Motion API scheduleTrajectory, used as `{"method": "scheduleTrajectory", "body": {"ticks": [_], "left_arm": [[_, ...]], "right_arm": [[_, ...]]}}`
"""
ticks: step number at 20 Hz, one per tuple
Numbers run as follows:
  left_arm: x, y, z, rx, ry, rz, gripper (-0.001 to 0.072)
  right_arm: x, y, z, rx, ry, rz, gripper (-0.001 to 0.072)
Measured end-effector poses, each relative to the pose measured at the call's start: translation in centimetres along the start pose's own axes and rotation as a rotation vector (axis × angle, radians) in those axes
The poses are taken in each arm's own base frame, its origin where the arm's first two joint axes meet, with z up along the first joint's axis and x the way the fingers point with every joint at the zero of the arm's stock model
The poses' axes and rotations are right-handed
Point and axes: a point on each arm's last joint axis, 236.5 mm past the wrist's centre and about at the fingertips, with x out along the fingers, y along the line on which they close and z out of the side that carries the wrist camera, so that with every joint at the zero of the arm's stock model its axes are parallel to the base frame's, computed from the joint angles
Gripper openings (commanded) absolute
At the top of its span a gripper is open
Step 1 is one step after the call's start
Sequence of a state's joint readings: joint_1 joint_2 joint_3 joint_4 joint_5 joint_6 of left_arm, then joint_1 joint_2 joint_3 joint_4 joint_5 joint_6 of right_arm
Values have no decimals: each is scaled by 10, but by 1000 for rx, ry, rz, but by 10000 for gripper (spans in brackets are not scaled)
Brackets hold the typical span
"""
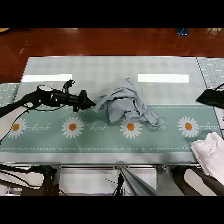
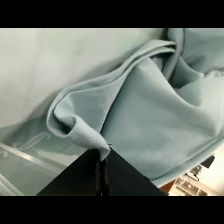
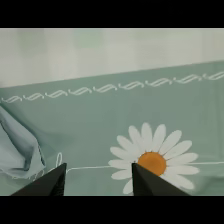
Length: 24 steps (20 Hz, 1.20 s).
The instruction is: Fold the shirts.
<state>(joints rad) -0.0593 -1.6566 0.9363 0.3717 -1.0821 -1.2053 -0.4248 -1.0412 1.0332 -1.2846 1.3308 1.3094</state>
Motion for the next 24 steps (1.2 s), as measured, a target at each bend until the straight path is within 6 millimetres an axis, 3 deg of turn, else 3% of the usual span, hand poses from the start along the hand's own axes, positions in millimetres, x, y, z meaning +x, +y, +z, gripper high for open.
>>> {"method": "scheduleTrajectory", "body": {"ticks": [4,6,11,12,13,16,17,20,22,24], "left_arm": [[-5,-4,-7,39,38,-29,20],[-7,-6,-12,54,56,-41,20],[-8,-10,-18,70,84,-56,20],[-9,-10,-19,71,87,-58,20],[-9,-10,-19,73,88,-58,20],[-9,-11,-21,74,94,-62,20],[-10,-12,-20,77,92,-63,19],[-21,-25,-7,113,54,-83,18],[-41,-51,10,171,-11,-116,18],[-76,-91,29,274,-100,-156,18]], "right_arm": [[54,19,-53,53,125,118,503],[76,34,-73,65,158,172,598],[114,70,-90,91,179,269,589],[119,77,-92,92,187,280,547],[126,83,-94,92,196,287,457],[140,101,-104,85,237,306,94],[142,105,-104,84,233,307,22],[136,111,-87,73,171,313,21],[116,111,-59,66,72,317,21],[84,107,-20,46,-65,310,20]]}}
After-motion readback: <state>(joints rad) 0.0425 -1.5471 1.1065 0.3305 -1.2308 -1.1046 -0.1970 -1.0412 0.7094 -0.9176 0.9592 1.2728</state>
